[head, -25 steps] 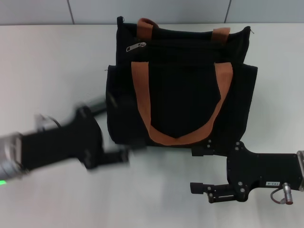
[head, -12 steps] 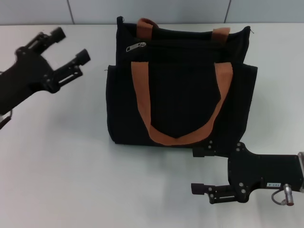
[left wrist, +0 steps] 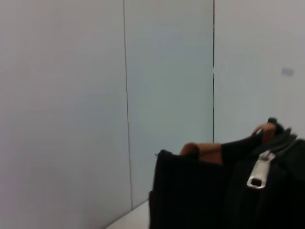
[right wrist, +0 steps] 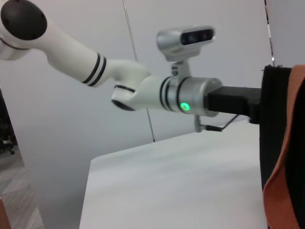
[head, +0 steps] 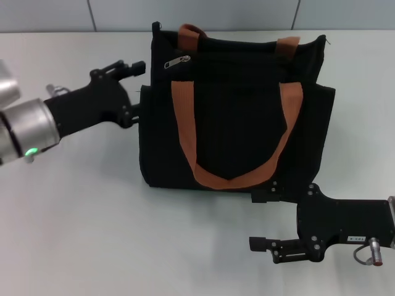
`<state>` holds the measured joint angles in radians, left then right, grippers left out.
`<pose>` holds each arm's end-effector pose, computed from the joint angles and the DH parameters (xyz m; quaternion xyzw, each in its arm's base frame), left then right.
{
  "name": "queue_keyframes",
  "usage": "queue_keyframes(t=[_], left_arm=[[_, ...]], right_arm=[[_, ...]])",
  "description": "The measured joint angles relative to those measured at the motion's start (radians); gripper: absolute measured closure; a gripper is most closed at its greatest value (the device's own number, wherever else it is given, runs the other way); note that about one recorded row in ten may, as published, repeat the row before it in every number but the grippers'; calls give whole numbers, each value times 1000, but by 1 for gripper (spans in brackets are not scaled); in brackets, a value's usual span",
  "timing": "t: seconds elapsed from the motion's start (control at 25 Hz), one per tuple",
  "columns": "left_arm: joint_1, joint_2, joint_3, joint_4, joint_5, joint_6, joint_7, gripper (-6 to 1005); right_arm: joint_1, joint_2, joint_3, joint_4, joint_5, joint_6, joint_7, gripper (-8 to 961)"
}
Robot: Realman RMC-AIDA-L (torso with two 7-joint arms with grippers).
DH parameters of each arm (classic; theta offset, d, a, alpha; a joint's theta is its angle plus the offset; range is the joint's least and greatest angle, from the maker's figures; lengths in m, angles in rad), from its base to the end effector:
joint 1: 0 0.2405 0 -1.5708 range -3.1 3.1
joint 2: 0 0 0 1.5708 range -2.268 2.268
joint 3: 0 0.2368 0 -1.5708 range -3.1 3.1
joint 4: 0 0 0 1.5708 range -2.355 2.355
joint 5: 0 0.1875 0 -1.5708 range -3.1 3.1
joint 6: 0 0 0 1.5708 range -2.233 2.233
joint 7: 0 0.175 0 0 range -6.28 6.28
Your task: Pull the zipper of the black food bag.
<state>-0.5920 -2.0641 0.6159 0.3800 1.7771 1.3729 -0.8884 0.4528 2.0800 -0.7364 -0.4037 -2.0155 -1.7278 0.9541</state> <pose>-0.2185 0.3467 -0.0251 -0.9132 -0.1091 -0.2876 0.2673 0.2278 0.2353 -0.0560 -0.9489 0.1138 0.2925 0.0338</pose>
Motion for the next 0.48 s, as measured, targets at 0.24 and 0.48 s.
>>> queue_keyframes(t=[0.24, 0.48], left_arm=[[-39, 1, -4, 22, 10, -7, 5, 228], [2, -4, -41, 20, -87, 60, 10, 235]], right_arm=[[1, 0, 2, -2, 0, -1, 0, 136], [0, 0, 6, 3, 8, -1, 0, 136]])
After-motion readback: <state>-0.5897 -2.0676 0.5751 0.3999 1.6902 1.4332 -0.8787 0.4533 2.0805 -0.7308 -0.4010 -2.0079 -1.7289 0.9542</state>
